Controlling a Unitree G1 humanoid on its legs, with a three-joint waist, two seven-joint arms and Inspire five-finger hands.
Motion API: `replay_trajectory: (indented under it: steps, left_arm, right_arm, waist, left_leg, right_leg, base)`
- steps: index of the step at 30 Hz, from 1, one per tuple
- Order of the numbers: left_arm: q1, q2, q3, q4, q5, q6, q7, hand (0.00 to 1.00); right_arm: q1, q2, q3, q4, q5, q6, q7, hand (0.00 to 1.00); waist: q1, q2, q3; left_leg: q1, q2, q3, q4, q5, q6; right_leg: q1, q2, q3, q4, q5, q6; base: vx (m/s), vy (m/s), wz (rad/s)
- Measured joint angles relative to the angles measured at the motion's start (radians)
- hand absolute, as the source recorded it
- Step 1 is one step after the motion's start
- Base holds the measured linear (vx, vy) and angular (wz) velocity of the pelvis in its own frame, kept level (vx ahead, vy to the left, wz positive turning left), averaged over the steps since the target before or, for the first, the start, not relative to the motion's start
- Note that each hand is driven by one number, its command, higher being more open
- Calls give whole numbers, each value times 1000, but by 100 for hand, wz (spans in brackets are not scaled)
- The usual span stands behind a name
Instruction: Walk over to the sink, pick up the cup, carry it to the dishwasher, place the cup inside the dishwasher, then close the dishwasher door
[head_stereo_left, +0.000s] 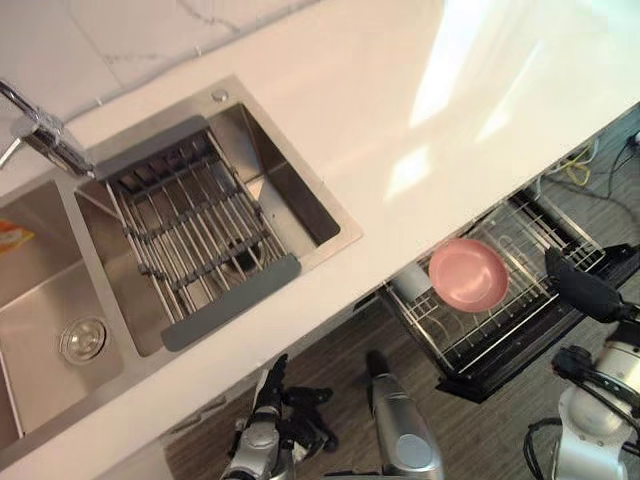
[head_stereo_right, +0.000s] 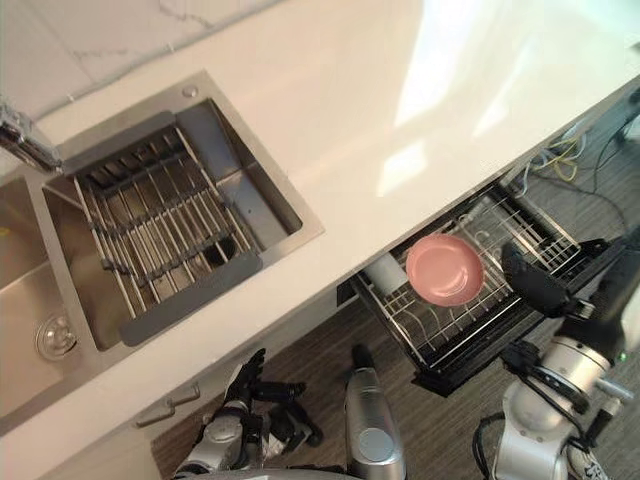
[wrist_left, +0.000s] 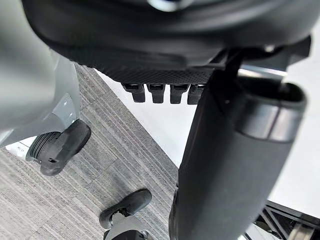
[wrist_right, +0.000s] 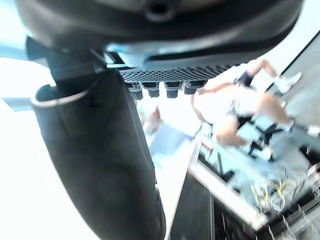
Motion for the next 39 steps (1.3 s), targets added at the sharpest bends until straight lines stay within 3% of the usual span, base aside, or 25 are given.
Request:
replay_trajectory:
  steps: [10, 16, 24, 29, 39]
  left_arm:
    - [52, -4, 31, 3, 16, 31, -5, 100]
    - [62, -4, 44, 3, 15, 32, -20, 100]
    - [70, -4, 51, 3, 14, 35, -41, 100]
    - [64, -5, 50, 2, 14, 35, -63, 100]
    - [61, -4, 51, 3, 15, 35, -80, 100]
  right_arm:
    - [96, 87, -180, 166, 307, -1, -4, 100]
    - [90, 91, -215, 435, 586, -21, 4, 100]
    - [55, 90, -216, 701, 905, -41, 146, 100]
    - [28, 89, -181, 835, 972, -41, 229, 100]
    - [5, 78, -133, 1009, 1054, -49, 337, 100]
  waist:
    - [-20, 1, -94]
    - [-19, 1, -107]
    - [-14, 11, -120]
    - [5, 12, -121]
    - [8, 12, -123]
  left_leg:
    - [57, -20, 10, -39, -5, -10]
    - [70, -18, 6, -39, -12, -23]
    - [71, -23, -13, -39, -13, -24]
    - [63, -32, -37, -39, -13, -24]
    - [57, -53, -76, -48, -8, -16]
  right_leg:
    - [32, -28, -45, 18, -31, -11]
    - [38, -30, -56, 37, -47, -20]
    - [31, -47, -95, 77, -73, -23]
    - [31, -66, -121, 91, -82, -20]
    - [43, -98, -162, 100, -86, -15]
  base:
    - [20, 17, 0]
    - [1, -1, 1]
    - [30, 6, 6]
    - [16, 21, 14]
    - [13, 23, 12]
